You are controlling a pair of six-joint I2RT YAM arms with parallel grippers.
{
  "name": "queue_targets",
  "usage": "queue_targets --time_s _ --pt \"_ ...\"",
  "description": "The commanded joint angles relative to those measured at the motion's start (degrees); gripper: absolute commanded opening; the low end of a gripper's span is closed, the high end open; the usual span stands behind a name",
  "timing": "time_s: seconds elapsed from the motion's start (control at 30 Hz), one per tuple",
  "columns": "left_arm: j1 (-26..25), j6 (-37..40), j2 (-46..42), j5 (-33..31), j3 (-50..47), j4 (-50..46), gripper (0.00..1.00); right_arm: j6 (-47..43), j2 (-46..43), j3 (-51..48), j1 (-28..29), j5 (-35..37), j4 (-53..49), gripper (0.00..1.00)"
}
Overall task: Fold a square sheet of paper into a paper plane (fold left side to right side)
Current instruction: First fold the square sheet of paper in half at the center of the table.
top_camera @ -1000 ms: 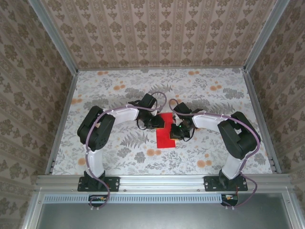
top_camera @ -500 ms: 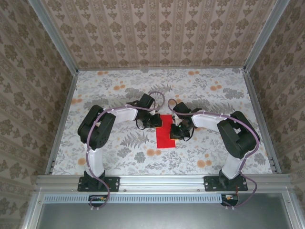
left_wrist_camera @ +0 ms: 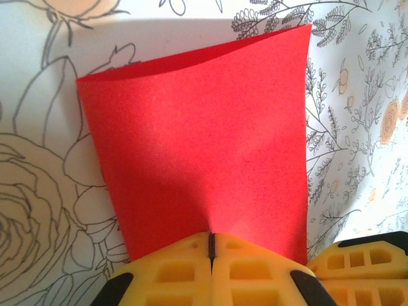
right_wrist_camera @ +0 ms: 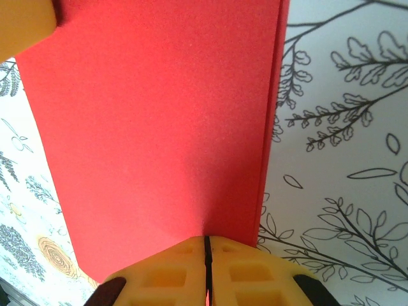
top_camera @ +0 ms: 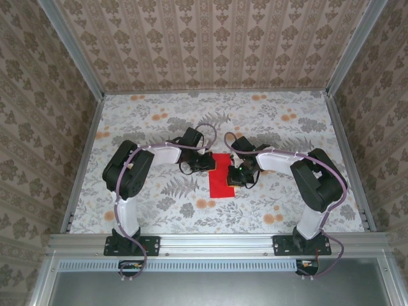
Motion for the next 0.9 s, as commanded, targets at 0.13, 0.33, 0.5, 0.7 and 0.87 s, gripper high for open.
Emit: queue_targets --time_s 0.13,0.33,0.5,0.7,0.87 --pt "3.4 -2.1 3.3 -4.7 -2.6 4.6 0.04 -1.6 2.8 -1.7 0.0 6.4 -6.5 0.10" --pt "5.3 -1.9 4.0 -4.4 -0.4 5.8 0.04 -1.7 2.9 -1.8 -0.1 6.4 -6.5 0.10" --pt "6.4 -1.5 5.2 -4.2 2.1 5.3 0.04 -1.8 3.0 -1.9 -0.2 6.4 -6.6 0.10" --pt "7.1 -1.2 6.8 -3.8 5.7 4.5 0.06 -2.0 3.1 -1.7 -0.3 6.3 -6.6 0.10" --pt "7.2 -0.8 8.7 -3.3 8.5 3.6 0.07 -2.3 3.4 -1.7 -0.3 6.2 -6.8 0.10"
